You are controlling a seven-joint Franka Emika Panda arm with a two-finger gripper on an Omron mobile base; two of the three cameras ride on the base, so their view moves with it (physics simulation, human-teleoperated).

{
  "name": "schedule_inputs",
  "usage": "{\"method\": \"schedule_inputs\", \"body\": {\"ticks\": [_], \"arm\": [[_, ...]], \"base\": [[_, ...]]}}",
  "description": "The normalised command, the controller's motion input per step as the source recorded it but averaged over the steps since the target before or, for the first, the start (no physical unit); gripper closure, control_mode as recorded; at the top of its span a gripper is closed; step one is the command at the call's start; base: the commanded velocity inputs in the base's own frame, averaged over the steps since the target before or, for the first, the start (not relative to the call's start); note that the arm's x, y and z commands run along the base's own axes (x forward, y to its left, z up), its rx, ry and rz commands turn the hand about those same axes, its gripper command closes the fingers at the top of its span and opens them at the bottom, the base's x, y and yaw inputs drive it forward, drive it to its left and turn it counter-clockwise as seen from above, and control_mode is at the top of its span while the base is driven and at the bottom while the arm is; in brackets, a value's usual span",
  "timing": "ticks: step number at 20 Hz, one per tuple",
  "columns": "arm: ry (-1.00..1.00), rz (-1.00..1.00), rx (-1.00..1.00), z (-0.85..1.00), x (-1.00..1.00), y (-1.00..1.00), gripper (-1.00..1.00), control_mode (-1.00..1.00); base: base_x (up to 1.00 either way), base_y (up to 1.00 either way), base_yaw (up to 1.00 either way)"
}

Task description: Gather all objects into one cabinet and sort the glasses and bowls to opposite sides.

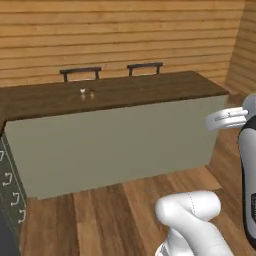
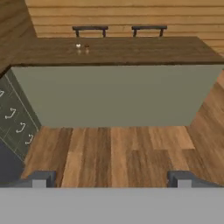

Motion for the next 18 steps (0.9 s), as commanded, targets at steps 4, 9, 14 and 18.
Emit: {"method": "schedule_inputs", "body": {"ticks": [4, 9, 14, 18], "arm": [[0.00, 0.00, 0.00, 0.00, 0.00, 0.00, -1.00, 1.00], [0.00, 0.00, 0.00, 0.00, 0.00, 0.00, -1.00, 1.00], [0.00, 0.00, 0.00, 0.00, 0.00, 0.00, -1.00, 1.00], [0.00, 0.00, 0.00, 0.00, 0.00, 0.00, -1.00, 1.00]], "base": [[0.23, -0.29, -0.73], [0.33, -0.27, -0.70], [0.38, -0.28, -0.67], [0.39, -0.12, -0.66]]}}
